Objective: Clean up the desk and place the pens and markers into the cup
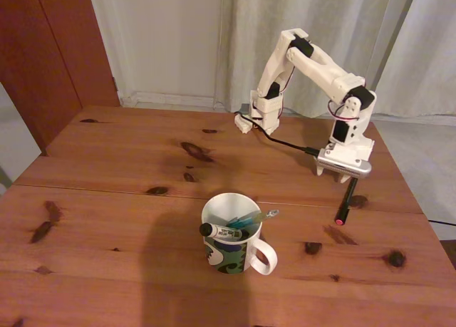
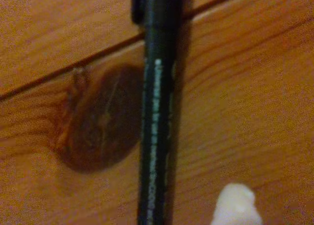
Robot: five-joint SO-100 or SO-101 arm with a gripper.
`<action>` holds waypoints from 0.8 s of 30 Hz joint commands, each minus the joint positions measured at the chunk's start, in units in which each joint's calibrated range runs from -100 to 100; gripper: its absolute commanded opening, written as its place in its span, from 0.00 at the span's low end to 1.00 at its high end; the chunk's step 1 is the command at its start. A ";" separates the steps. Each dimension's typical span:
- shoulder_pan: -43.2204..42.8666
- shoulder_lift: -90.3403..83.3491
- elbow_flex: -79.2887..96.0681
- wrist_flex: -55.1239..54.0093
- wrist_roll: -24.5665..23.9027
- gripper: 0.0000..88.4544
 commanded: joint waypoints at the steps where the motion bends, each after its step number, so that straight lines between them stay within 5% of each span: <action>1: -1.90 -0.39 -5.03 0.32 -1.55 0.25; 24: -4.71 10.86 -16.48 0.50 -2.81 0.25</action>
